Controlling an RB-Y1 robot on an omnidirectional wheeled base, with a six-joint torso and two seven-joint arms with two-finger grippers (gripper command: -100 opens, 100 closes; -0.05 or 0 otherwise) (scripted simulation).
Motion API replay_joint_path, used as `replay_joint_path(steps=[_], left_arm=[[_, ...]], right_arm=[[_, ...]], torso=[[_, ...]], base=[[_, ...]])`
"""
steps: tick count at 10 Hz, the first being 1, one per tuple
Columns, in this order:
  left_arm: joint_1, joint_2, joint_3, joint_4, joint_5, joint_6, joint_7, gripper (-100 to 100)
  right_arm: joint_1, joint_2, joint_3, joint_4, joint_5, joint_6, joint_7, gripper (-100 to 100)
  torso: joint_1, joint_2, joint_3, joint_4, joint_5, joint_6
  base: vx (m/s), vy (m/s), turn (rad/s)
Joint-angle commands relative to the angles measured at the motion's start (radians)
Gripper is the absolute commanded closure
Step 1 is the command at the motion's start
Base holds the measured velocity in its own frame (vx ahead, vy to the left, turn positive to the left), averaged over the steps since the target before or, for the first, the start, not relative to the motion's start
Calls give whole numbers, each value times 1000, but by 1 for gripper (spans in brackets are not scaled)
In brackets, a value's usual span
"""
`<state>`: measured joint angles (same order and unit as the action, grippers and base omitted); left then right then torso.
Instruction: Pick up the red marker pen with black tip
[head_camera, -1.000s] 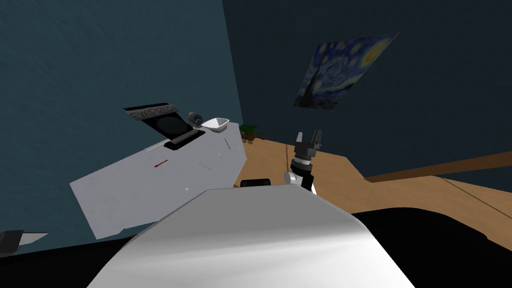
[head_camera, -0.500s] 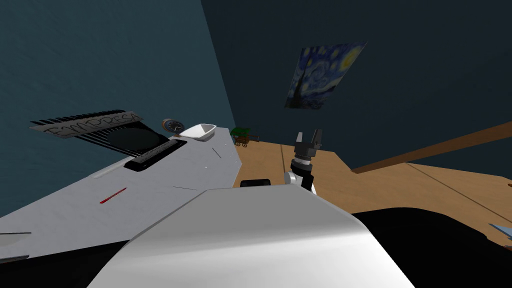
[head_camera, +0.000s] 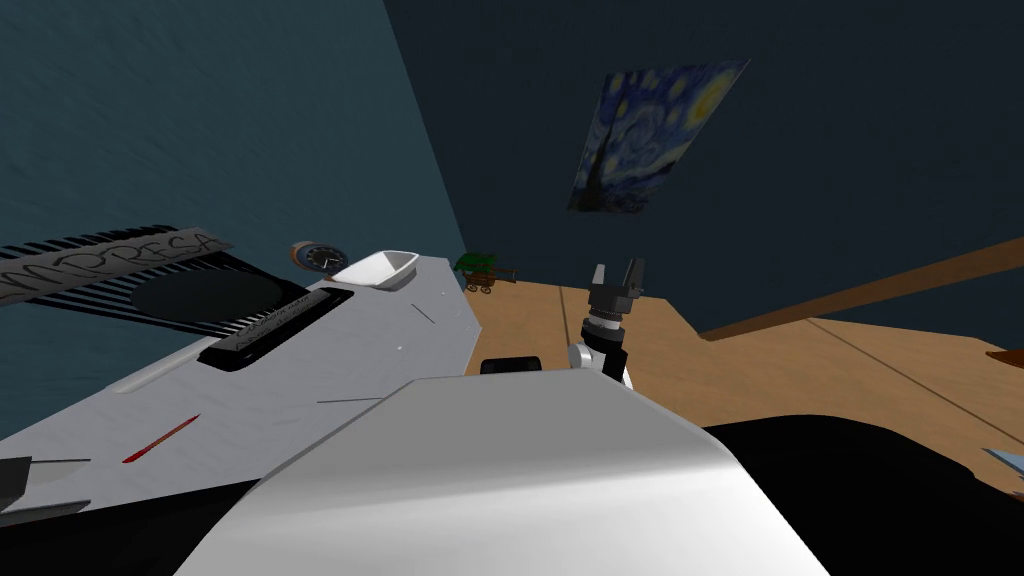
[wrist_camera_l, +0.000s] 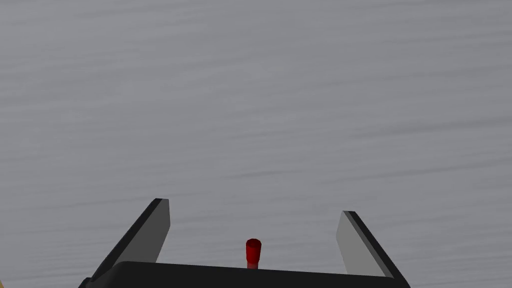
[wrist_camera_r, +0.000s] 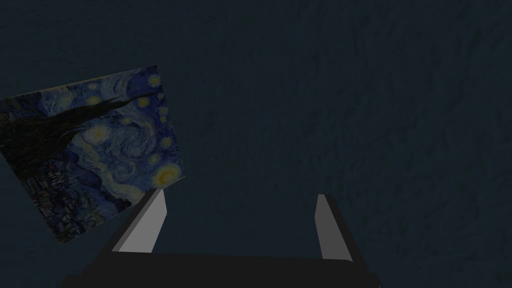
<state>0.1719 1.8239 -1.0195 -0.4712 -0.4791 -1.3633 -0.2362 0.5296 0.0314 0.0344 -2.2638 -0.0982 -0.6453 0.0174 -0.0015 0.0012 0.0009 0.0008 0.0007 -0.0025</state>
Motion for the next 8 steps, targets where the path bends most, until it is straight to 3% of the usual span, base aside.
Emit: replay_joint_path(steps=[1, 2, 6, 7, 8], left_arm=[[0, 0, 0, 0, 0, 0, 0, -100], [-1, -2, 1, 2, -2, 1, 0, 100], [-1, -2, 1, 2, -2, 1, 0, 100], [-1, -2, 1, 2, -2, 1, 0, 0], [13, 26, -12, 7, 1, -11, -21, -100]], right_arm=[[0, 0, 0, 0, 0, 0, 0, 0], [0, 0, 0, 0, 0, 0, 0, 0], [0, 0, 0, 0, 0, 0, 0, 0], [0, 0, 0, 0, 0, 0, 0, 0], [0, 0, 0, 0, 0, 0, 0, 0]], torso=[[0, 0, 0, 0, 0, 0], [0, 0, 0, 0, 0, 0], [-1, 0, 0, 0, 0, 0], [-1, 0, 0, 0, 0, 0], [-1, 0, 0, 0, 0, 0]], base=[[-7, 5, -5], [0, 0, 0], [0, 0, 0], [0, 0, 0], [-29, 15, 27]])
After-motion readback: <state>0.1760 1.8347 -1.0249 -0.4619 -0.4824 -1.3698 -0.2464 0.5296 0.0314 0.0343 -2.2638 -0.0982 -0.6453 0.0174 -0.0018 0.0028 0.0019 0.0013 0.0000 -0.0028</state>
